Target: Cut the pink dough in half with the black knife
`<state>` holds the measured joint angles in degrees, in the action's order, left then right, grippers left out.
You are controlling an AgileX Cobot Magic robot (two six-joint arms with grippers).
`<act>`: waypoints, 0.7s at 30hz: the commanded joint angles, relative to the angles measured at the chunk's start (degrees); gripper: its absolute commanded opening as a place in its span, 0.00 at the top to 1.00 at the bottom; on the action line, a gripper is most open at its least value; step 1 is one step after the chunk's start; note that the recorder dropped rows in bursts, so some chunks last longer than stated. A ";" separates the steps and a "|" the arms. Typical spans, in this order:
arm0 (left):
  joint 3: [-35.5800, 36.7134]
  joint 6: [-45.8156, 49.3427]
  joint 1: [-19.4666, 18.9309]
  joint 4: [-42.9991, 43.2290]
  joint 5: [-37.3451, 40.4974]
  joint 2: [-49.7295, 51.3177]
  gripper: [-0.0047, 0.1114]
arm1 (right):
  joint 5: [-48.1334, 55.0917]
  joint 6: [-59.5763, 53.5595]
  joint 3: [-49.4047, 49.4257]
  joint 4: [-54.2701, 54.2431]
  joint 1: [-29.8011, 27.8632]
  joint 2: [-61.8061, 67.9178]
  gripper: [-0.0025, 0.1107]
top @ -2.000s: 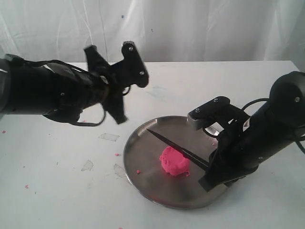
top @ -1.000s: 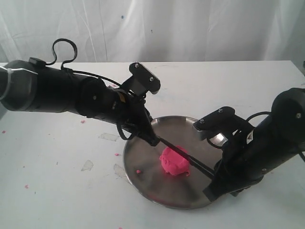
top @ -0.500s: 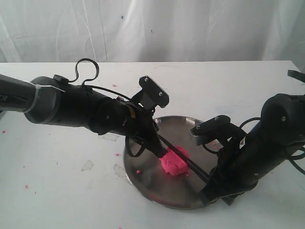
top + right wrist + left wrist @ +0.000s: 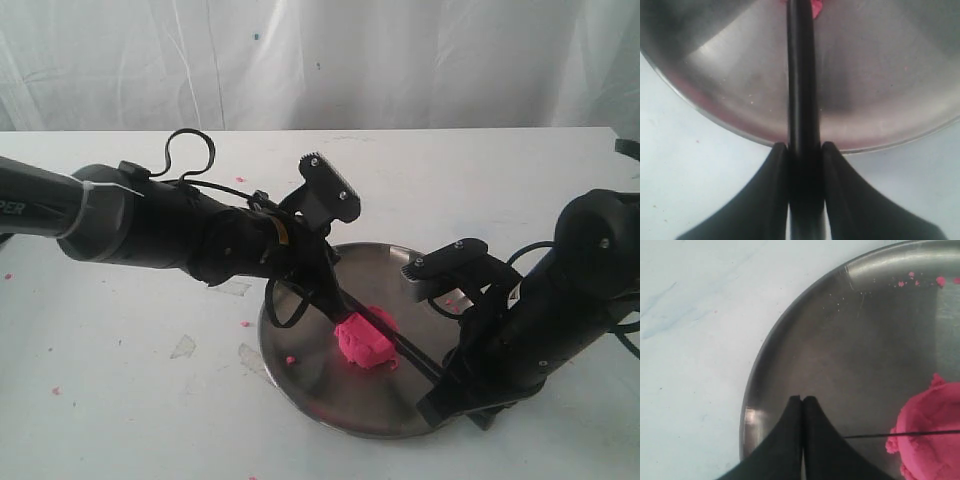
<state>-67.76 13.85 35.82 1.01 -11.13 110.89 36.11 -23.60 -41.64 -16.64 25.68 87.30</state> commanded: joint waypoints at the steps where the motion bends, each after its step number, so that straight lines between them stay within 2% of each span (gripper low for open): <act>1: -0.19 -0.12 0.26 -0.05 0.74 -2.13 0.96 | 0.76 0.50 -0.44 -0.29 0.11 -0.99 0.98; 16: -0.29 -0.12 0.26 0.24 -1.75 1.02 0.96 | 0.55 0.72 1.06 -0.29 0.11 -0.26 0.98; 21: -0.29 -1.22 0.26 7.67 -5.11 2.46 0.96 | 0.41 0.72 1.06 -0.39 0.11 0.21 0.98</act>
<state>-67.76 13.94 35.82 5.12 -14.43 112.96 36.61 -23.17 -40.82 -16.78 25.68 87.29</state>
